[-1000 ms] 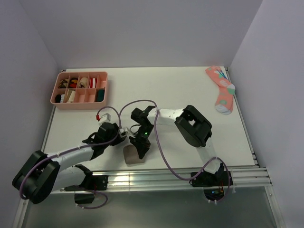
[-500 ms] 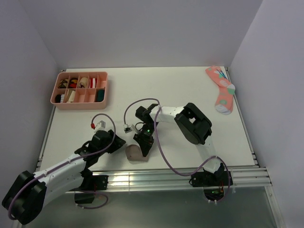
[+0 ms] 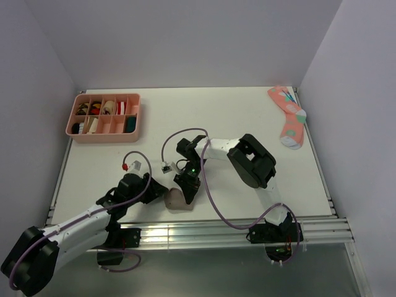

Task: Roll the socks
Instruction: Roll the sock at the center of the board.

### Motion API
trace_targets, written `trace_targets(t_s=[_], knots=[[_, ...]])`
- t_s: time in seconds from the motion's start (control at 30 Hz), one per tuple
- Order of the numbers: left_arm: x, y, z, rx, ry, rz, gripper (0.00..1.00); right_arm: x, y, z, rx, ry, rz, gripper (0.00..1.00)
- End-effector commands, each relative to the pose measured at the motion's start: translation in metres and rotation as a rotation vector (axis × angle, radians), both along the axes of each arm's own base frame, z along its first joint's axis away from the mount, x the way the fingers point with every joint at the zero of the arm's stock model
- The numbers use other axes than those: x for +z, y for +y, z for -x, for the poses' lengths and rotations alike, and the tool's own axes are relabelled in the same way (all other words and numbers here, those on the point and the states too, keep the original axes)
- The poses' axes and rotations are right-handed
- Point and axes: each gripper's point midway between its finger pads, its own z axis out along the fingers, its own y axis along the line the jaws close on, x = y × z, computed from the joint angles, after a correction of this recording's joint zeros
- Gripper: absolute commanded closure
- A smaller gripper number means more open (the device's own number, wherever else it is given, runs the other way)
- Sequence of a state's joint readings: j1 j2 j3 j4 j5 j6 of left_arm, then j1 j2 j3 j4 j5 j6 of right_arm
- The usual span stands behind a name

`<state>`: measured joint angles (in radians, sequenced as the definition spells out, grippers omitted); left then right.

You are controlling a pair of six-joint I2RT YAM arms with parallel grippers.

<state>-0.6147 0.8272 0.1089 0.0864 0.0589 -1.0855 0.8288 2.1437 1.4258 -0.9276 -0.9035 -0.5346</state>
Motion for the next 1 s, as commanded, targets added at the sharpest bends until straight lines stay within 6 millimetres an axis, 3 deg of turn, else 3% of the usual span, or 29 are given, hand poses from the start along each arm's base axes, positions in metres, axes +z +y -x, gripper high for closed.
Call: trace_targets(t_s=[0.0,0.13,0.27,0.43,0.6,0.97], knots=[[0.011,-0.013,-0.002,-0.062,-0.044,0.038,0.52,-0.026,-0.020,-0.011,0.027,-0.114,0.104,0.81],[0.006,-0.019,0.000,-0.092,-0.030,0.043,0.57,-0.023,-0.019,-0.013,0.024,-0.125,0.093,0.81],[-0.004,-0.024,-0.003,-0.110,0.001,0.030,0.82,-0.017,-0.016,-0.018,0.016,-0.166,0.072,0.81],[0.006,-0.032,-0.013,-0.121,-0.031,0.047,1.00,-0.011,-0.016,-0.018,0.018,-0.178,0.058,0.81],[0.015,-0.038,-0.025,-0.103,-0.069,0.066,1.00,-0.004,-0.016,-0.019,0.020,-0.193,0.043,0.81],[0.031,-0.061,-0.056,-0.078,-0.187,0.198,1.00,0.031,-0.005,-0.005,0.092,-0.100,-0.082,0.81]])
